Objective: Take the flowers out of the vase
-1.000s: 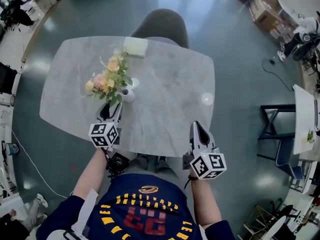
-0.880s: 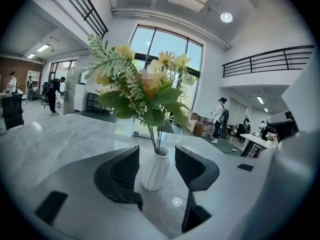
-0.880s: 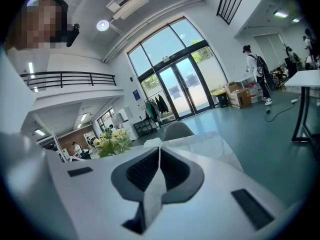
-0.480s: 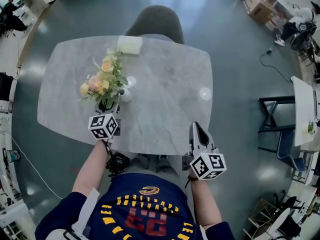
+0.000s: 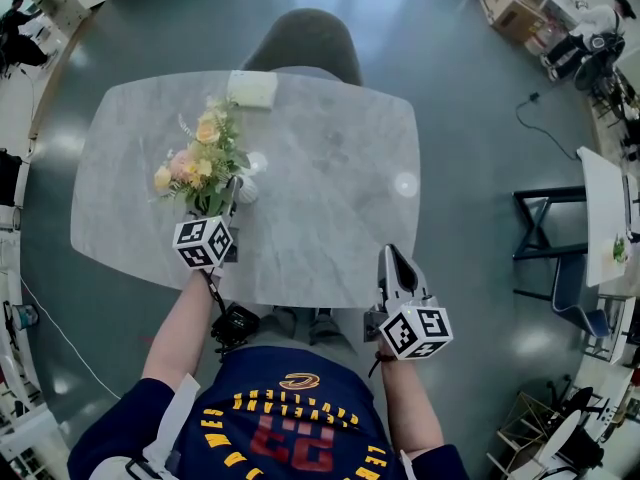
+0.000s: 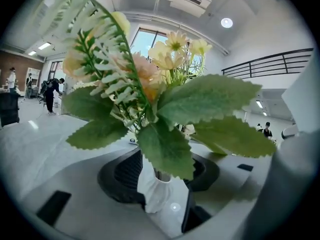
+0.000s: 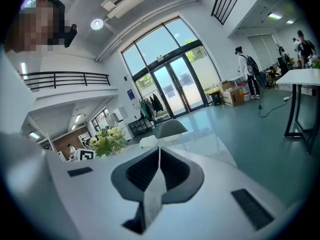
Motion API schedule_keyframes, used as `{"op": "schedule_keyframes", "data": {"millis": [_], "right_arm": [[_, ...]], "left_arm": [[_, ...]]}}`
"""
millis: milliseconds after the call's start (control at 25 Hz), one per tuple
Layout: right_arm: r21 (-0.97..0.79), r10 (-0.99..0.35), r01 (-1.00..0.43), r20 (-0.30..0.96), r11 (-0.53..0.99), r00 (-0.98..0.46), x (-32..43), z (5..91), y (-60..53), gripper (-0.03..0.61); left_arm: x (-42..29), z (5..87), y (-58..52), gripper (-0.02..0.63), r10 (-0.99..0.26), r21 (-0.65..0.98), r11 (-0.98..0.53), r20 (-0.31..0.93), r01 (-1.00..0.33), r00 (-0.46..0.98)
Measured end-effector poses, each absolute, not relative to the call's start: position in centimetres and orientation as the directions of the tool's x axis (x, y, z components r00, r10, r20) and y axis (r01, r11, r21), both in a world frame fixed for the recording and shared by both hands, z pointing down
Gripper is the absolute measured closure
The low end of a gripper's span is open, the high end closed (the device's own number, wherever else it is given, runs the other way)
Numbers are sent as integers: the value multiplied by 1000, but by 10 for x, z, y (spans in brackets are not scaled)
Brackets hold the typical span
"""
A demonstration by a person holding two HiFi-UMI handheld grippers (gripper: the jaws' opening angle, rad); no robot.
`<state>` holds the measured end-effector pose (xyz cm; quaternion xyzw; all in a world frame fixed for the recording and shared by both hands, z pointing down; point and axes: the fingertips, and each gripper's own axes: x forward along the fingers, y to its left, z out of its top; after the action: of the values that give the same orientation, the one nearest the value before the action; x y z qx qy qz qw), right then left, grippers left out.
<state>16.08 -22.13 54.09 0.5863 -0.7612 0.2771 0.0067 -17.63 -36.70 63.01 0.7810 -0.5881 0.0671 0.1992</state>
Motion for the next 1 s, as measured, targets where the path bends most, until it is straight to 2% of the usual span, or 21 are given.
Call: {"op": "schedule_keyframes", "data": {"millis": [120, 200, 280, 800, 1000], "right_arm": [[-416, -888, -895, 335, 160, -314, 161, 542, -220, 563], [-421, -888, -892, 332, 162, -318, 160, 542, -220, 563], [-425, -887, -890, 330, 167, -324, 158, 542, -221, 563], [-413, -879, -896, 352, 162, -322, 158, 548, -214, 563], [-410, -880, -898, 353, 159, -317, 159, 549, -210, 563]], "left_arm": [[-175, 632, -367, 427, -887, 222, -234, 349, -947, 301], [-176, 633, -368, 491, -888, 214, -231, 352, -949, 296], [-178, 633, -369, 522, -889, 219, -224, 353, -950, 291], [-181, 632, -371, 594, -896, 226, -200, 353, -954, 271], [-180, 632, -372, 598, -899, 226, -195, 346, -954, 266]]}}
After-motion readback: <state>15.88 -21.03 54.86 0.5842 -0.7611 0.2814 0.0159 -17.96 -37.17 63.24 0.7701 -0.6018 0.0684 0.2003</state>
